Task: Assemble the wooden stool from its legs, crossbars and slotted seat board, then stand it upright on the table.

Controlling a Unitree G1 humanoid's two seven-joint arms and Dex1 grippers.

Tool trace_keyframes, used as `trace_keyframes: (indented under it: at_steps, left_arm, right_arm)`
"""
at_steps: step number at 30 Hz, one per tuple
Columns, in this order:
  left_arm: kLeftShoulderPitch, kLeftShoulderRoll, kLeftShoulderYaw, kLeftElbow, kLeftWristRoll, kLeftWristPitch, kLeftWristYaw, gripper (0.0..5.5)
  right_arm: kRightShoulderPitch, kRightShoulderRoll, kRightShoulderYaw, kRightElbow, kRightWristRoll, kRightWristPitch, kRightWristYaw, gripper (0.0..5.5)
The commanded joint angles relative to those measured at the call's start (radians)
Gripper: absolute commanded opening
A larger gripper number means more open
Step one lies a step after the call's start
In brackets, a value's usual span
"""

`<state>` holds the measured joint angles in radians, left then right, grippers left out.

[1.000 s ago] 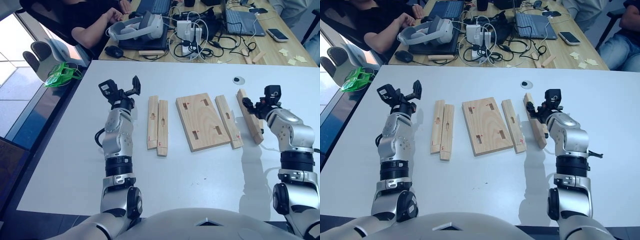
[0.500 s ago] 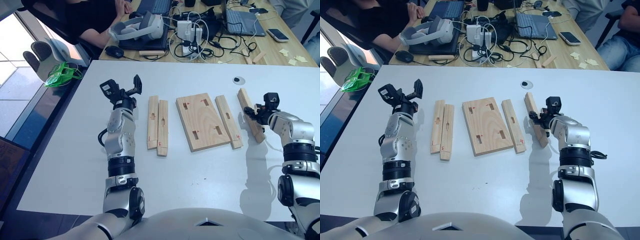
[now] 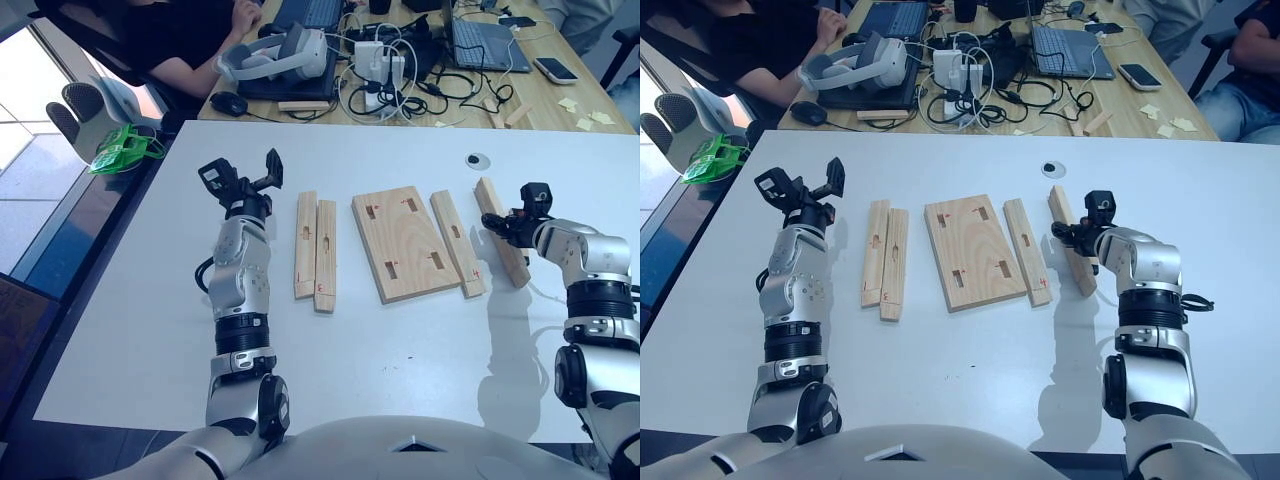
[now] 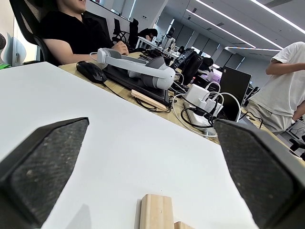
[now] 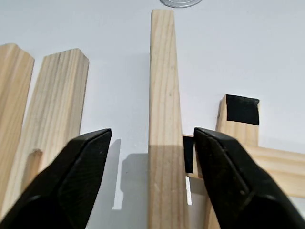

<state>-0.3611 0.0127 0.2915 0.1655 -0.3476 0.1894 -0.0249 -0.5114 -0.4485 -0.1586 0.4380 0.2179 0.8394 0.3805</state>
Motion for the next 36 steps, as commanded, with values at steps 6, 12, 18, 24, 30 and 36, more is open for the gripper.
trace_keyframes:
  at_steps: [6,12,18,24,30,36]
  left_arm:
    - [-0.002,0.015,0.000,-0.004,-0.007,0.030,-0.002,4.85]
    - [-0.003,0.016,-0.001,-0.002,-0.006,0.031,-0.004,4.85]
    - [-0.003,0.015,0.002,-0.004,-0.006,0.029,-0.001,4.85]
    - [-0.012,0.015,0.005,0.011,-0.006,0.021,-0.002,4.85]
    - [-0.022,0.022,0.010,0.021,-0.002,0.018,0.001,4.85]
    - [-0.095,-0.024,0.026,-0.066,-0.092,0.164,0.083,4.85]
  right_arm:
    - [0.042,0.024,0.024,-0.037,-0.007,0.009,-0.004,1.73]
    - [0.059,0.019,0.026,-0.071,-0.008,-0.006,-0.001,0.96]
    - [0.043,0.017,0.030,-0.091,-0.019,-0.017,-0.015,0.96]
    - [0.010,0.021,0.022,-0.132,-0.007,-0.001,-0.034,0.96]
    - [-0.047,0.008,0.054,-0.213,-0.042,-0.061,-0.057,0.96]
    - [-0.065,-0.049,0.219,-0.233,-0.175,-0.266,0.029,0.96]
